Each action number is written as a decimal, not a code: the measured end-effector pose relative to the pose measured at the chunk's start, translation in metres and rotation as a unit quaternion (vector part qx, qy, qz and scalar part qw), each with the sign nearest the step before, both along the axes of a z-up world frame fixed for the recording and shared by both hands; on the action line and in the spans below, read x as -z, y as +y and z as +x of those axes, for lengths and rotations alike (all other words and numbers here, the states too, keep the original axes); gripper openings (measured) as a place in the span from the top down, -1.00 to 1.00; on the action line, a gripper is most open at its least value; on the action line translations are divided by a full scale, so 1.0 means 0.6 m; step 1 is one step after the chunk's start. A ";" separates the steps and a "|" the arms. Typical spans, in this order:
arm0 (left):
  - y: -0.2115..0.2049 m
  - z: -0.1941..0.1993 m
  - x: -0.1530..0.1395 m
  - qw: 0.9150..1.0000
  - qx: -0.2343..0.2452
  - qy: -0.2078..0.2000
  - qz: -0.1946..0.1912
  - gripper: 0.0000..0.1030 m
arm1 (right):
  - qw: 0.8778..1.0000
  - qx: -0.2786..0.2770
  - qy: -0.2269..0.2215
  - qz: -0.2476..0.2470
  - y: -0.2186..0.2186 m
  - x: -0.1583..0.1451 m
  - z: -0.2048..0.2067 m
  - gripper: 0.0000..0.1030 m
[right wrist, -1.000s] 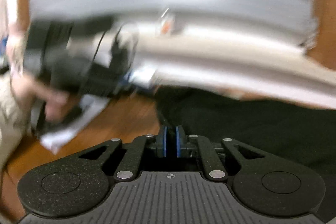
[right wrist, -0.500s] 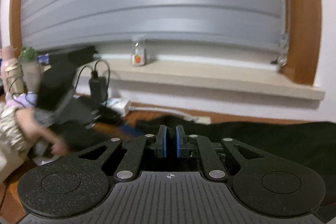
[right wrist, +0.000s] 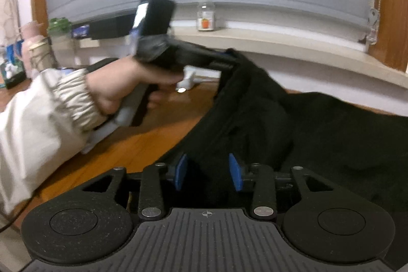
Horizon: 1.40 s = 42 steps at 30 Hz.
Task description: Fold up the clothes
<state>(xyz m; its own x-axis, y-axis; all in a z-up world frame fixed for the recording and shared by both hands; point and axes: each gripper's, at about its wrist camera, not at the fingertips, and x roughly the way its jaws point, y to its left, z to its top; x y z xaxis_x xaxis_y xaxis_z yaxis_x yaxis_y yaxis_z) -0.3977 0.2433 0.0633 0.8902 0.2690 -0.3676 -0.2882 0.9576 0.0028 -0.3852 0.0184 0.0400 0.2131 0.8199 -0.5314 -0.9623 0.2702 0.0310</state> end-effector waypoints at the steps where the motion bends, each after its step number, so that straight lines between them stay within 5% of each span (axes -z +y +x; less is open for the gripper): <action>1: -0.001 -0.002 -0.001 1.000 -0.004 -0.002 0.006 0.29 | 1.000 -0.006 0.000 0.000 -0.004 0.001 -0.008 0.22; 9: -0.012 0.005 -0.010 0.998 -0.040 -0.004 0.045 0.32 | 0.999 -0.031 -0.002 -0.008 -0.031 0.005 -0.049 0.04; 15: -0.006 0.013 0.005 0.998 -0.047 0.018 0.024 0.32 | 0.998 -0.028 -0.035 -0.036 -0.007 0.028 -0.067 -0.18; 17: -0.004 0.011 0.005 0.999 -0.045 0.019 0.020 0.32 | 0.998 -0.030 -0.036 -0.035 -0.004 0.031 -0.059 0.05; 19: -0.004 0.007 0.004 0.999 -0.040 0.017 0.022 0.32 | 0.999 -0.039 -0.017 -0.035 -0.008 0.024 -0.047 0.83; 23: -0.005 -0.005 -0.002 0.999 -0.029 0.007 0.035 0.34 | 0.999 -0.033 0.015 0.019 -0.054 -0.048 -0.009 0.87; 27: -0.021 -0.023 -0.020 0.997 0.003 -0.016 0.074 0.35 | 0.994 -0.016 0.008 0.110 -0.120 -0.174 0.013 0.87; 30: -0.037 -0.025 -0.019 0.993 0.048 0.027 0.103 0.28 | 0.993 0.002 -0.029 0.110 -0.134 -0.205 0.023 0.87; 36: -0.024 -0.026 -0.004 0.988 0.075 0.114 0.069 0.24 | 0.997 -0.010 -0.003 0.083 -0.122 -0.182 0.041 0.87; 42: -0.032 -0.027 0.020 0.974 0.065 0.178 0.122 0.36 | 0.995 -0.046 0.034 0.085 -0.120 -0.172 0.033 0.87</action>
<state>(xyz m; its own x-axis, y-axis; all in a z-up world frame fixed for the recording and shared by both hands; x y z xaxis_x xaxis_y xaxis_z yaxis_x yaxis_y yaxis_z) -0.4139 0.2239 0.0511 0.7498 0.2814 -0.5988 -0.1042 0.9440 0.3132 -0.3653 -0.0535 0.1433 0.1020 0.9135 -0.3939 -0.9767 0.1671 0.1346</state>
